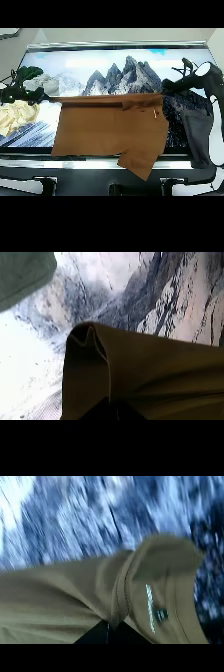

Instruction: Fold the shirts.

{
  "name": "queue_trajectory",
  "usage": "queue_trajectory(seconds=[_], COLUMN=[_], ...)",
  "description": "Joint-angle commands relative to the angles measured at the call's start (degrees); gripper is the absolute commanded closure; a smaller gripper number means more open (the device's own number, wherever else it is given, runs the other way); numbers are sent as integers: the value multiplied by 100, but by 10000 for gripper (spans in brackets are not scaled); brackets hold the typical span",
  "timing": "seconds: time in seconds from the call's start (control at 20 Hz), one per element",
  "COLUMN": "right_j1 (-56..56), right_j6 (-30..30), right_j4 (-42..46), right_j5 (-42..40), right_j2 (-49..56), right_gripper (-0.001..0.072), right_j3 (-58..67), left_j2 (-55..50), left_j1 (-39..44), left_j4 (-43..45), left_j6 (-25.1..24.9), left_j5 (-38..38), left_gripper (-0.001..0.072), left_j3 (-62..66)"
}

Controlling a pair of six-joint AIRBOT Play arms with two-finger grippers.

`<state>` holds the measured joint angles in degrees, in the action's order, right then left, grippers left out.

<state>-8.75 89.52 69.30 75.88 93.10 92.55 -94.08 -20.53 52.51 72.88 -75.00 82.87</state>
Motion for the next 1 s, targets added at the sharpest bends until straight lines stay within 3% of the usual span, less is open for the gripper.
queue_trajectory(seconds=[0.0,0.35,0.7,0.75,0.8,0.85,0.95], right_j1=[63,144,146,144,144,144,48], right_j6=[146,505,673,739,719,638,306], right_j4=[358,308,127,-39,-251,-337,-271], right_j5=[1071,907,422,339,313,369,649], right_j2=[-114,-116,-116,-116,-136,-201,-501], right_gripper=[664,665,662,580,440,402,366], right_j3=[-376,-1729,-1980,-1978,-1978,-1958,-1937], left_j2=[-17,-17,-48,-46,-39,-33,59], left_j1=[-46,-46,-42,-15,-15,-26,-138], left_j4=[297,673,890,780,647,623,667], left_j6=[-90,-44,-199,-197,-144,17,105], left_j5=[-1045,-1499,-1390,-1357,-1360,-1405,-1637], left_gripper=[677,677,676,598,388,294,294], left_j3=[-356,-1034,-1152,-1150,-1141,-1113,-1023])
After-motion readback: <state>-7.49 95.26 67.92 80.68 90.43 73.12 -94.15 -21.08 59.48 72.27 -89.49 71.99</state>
